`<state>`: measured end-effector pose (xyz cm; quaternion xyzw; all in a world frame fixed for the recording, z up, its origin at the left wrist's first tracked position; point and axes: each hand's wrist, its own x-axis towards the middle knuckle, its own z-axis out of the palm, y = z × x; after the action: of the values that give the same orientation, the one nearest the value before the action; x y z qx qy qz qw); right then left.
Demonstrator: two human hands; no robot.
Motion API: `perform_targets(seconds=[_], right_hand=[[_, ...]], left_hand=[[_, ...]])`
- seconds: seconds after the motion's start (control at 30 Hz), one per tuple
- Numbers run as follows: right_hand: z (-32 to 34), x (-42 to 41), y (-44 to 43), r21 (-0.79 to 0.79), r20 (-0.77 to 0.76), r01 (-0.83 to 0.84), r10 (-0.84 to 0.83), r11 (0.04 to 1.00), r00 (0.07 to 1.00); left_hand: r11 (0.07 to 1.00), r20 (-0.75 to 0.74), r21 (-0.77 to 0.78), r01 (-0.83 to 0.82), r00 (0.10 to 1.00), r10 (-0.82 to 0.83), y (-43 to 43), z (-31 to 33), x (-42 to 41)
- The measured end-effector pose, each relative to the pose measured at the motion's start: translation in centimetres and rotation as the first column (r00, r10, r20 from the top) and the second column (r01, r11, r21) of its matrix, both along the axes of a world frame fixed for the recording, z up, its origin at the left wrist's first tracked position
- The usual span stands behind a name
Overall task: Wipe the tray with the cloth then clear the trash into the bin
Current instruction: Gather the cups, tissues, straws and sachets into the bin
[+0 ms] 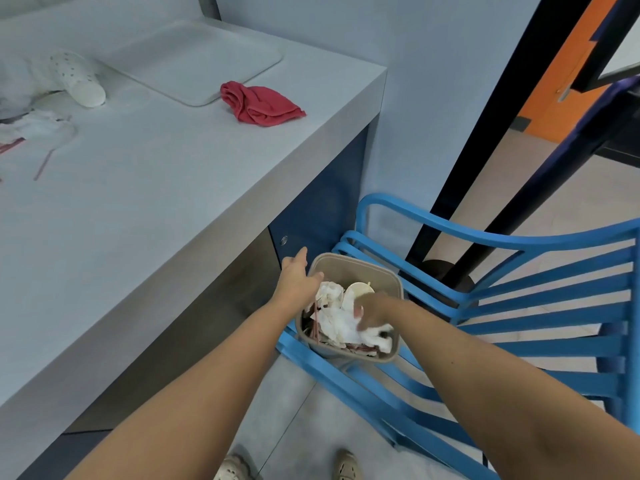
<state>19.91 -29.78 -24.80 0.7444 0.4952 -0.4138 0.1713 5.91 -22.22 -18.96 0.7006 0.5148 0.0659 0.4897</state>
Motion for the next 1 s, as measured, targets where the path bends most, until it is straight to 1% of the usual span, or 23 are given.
perform_targets(seconds=[0.03,0.07,0.1,0.2,0.27,0.3,0.33,0.37,0.43,0.5,0.57,0.63,0.73,0.8,1.0], right_hand=[[-0.6,-0.2,-0.4,-0.094,0.040,-0.028,0.032,0.995,0.999],[-0.9,-0.4,-0.5,-0.131,0.073,-0.040,0.050,0.991,0.996],[-0.7,-0.5,-0.4,-0.121,0.097,-0.042,0.054,0.992,0.994],[1.8,-0.6,0.8,-0.007,0.113,-0.079,0.079,0.997,0.990],[4.6,-0.8,1.9,0.098,0.068,-0.099,0.092,0.990,0.993],[6.2,-1.2,2.6,0.119,0.032,-0.099,0.095,0.988,0.995],[7.6,-1.8,3.3,0.106,0.018,-0.098,0.097,0.990,0.995],[8.7,-2.3,4.2,0.084,0.035,-0.110,0.108,0.990,0.994],[11.1,-3.6,6.1,0.066,0.107,-0.147,0.140,0.987,0.984],[13.8,-5.0,7.9,0.123,0.086,-0.151,0.141,0.981,0.986],[16.8,-6.6,9.4,0.166,0.033,-0.144,0.140,0.976,0.990],[19.6,-8.4,10.7,0.189,0.035,-0.186,0.183,0.964,0.982],[22.5,-11.5,12.6,0.292,0.117,-0.290,0.267,0.911,0.957],[24.0,-14.2,14.2,0.380,0.166,-0.348,0.308,0.857,0.937],[25.9,-22.8,18.2,0.577,0.273,-0.434,0.337,0.692,0.901]], left_hand=[[1.000,0.008,0.009,-0.003,1.000,0.003,-0.1,0.3,-0.1],[1.000,0.017,0.020,-0.004,1.000,0.004,-0.1,0.5,-0.2],[0.999,0.026,0.035,-0.004,1.000,0.003,-0.1,0.7,-0.3],[0.992,0.046,0.127,0.011,0.999,-0.016,-0.1,1.7,-0.8],[0.973,0.062,0.230,0.003,0.998,-0.017,0.0,2.5,-1.4],[0.959,0.082,0.283,-0.015,0.997,-0.008,0.1,3.1,-1.7],[0.944,0.114,0.327,-0.042,0.993,0.005,0.2,3.6,-2.0],[0.929,0.156,0.361,-0.080,0.987,0.024,0.4,4.1,-2.2],[0.898,0.246,0.405,-0.173,0.966,0.076,0.8,5.7,-2.9],[0.856,0.305,0.446,-0.261,0.944,0.128,1.5,7.6,-3.8],[0.786,0.350,0.506,-0.355,0.918,0.189,2.3,9.4,-5.2],[0.696,0.361,0.570,-0.436,0.894,0.265,3.3,10.8,-7.0],[0.594,0.323,0.640,-0.487,0.872,0.368,4.8,12.5,-10.0],[0.551,0.286,0.660,-0.510,0.849,0.444,6.0,13.7,-12.8],[0.529,0.216,0.648,-0.548,0.798,0.562,9.3,15.7,-21.9]])
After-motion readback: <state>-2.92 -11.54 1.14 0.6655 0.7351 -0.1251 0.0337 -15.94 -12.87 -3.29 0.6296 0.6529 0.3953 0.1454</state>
